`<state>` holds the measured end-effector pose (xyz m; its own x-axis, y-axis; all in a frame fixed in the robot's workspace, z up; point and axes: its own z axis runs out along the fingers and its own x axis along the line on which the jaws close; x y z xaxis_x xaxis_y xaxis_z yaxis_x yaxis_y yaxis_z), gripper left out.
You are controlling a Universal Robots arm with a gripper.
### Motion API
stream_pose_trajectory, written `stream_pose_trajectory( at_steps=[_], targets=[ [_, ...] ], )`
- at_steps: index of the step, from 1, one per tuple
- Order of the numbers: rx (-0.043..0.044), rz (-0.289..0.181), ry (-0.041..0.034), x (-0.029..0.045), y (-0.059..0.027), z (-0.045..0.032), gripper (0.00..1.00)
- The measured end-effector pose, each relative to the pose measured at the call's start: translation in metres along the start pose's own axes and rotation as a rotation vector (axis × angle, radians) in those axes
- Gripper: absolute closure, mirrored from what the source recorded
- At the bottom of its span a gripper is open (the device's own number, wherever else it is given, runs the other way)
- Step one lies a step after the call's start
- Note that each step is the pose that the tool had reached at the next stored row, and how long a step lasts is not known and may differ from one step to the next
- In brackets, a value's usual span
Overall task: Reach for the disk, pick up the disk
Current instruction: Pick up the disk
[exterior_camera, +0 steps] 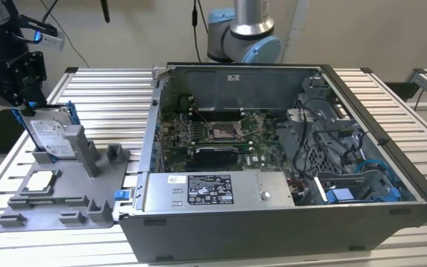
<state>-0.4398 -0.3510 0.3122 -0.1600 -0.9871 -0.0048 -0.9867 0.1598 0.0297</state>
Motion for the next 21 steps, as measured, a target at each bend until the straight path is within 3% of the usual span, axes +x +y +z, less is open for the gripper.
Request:
stream_pose_trajectory(
  at_steps=[5,12,21],
  targets=[
    [-0.0002,-0.036,0.0011,0.0023,-0.0003,0.0034,0.00],
    [-0.0003,-0.057,0.0017,0.0116,-0.0008,0.0064,0.00],
    [0.0049,-0.099,0.0023,0.0124,0.0018,0.0225,0.00]
  ],
)
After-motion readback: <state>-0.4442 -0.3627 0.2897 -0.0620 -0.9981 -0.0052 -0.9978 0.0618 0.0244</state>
